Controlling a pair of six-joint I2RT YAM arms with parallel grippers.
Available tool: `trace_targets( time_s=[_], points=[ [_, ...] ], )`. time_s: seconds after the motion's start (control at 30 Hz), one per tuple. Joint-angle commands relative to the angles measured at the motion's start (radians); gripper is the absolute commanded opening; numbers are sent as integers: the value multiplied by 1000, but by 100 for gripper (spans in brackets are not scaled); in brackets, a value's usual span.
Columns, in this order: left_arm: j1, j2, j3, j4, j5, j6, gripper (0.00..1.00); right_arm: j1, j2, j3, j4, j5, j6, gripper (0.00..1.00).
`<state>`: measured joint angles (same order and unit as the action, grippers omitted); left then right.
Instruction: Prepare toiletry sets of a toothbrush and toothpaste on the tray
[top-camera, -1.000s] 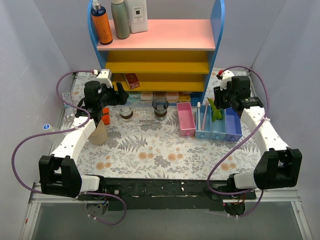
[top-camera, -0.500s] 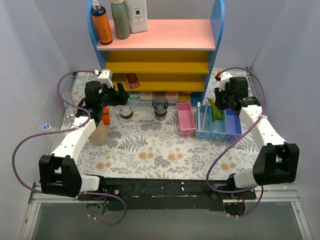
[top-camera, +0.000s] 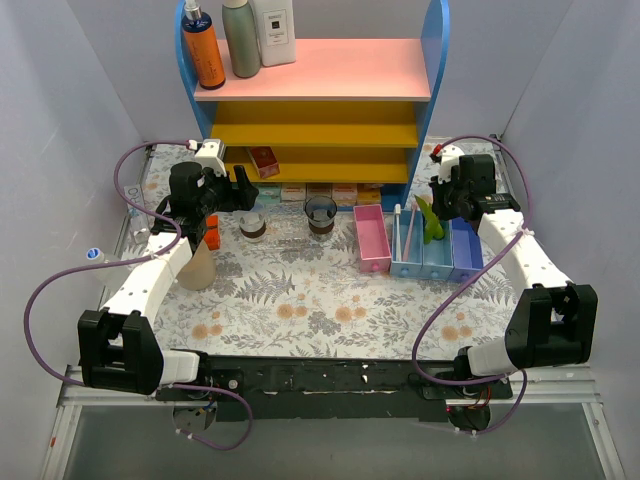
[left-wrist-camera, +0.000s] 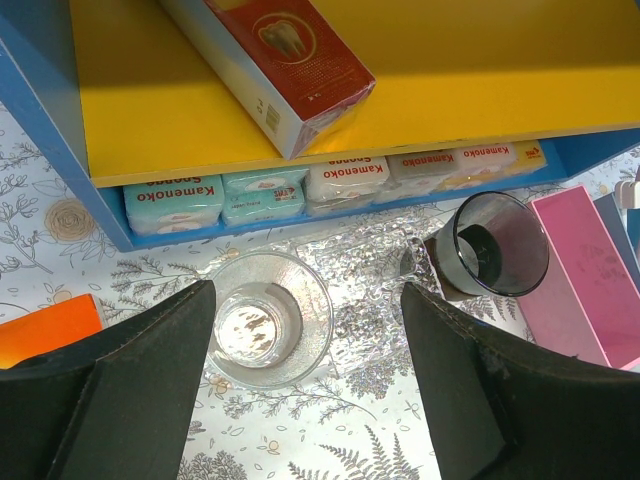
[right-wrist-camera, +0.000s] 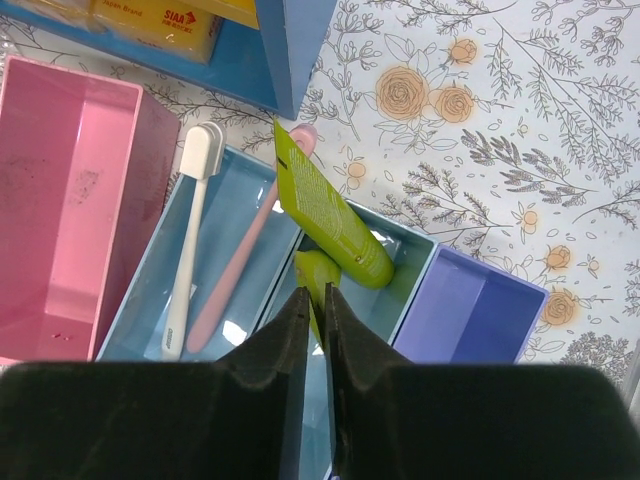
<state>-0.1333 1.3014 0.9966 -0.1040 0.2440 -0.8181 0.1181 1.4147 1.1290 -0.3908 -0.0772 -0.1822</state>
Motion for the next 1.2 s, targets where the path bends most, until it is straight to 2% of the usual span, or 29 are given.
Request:
trace_targets(
  time_s=[0.0, 0.03, 0.07, 0.43, 0.63, 0.93, 1.17],
  points=[
    [-5, -7, 5, 1, 0, 13, 75, -6, -3, -9, 29, -2, -5, 14],
    [-5, -5, 5, 1, 0, 13, 75, -6, -3, -6, 26, -4, -5, 5],
    [-5, -5, 5, 0, 0, 13, 75, -8, -5, -6, 24, -3, -3, 1],
    [-6, -8, 7, 1, 6, 10, 76, -5, -33, 54, -23, 26, -3, 1],
    [-14, -11, 7, 1, 12, 5, 76, 20, -92, 121, -75, 73, -23, 1],
    [-37, -19, 8, 0, 8, 7, 76, 49, -164, 205, -123, 54, -30, 1],
    [-65, -27, 10, 0, 20, 8, 76, 143, -177, 325, -186, 27, -45, 1]
  ],
)
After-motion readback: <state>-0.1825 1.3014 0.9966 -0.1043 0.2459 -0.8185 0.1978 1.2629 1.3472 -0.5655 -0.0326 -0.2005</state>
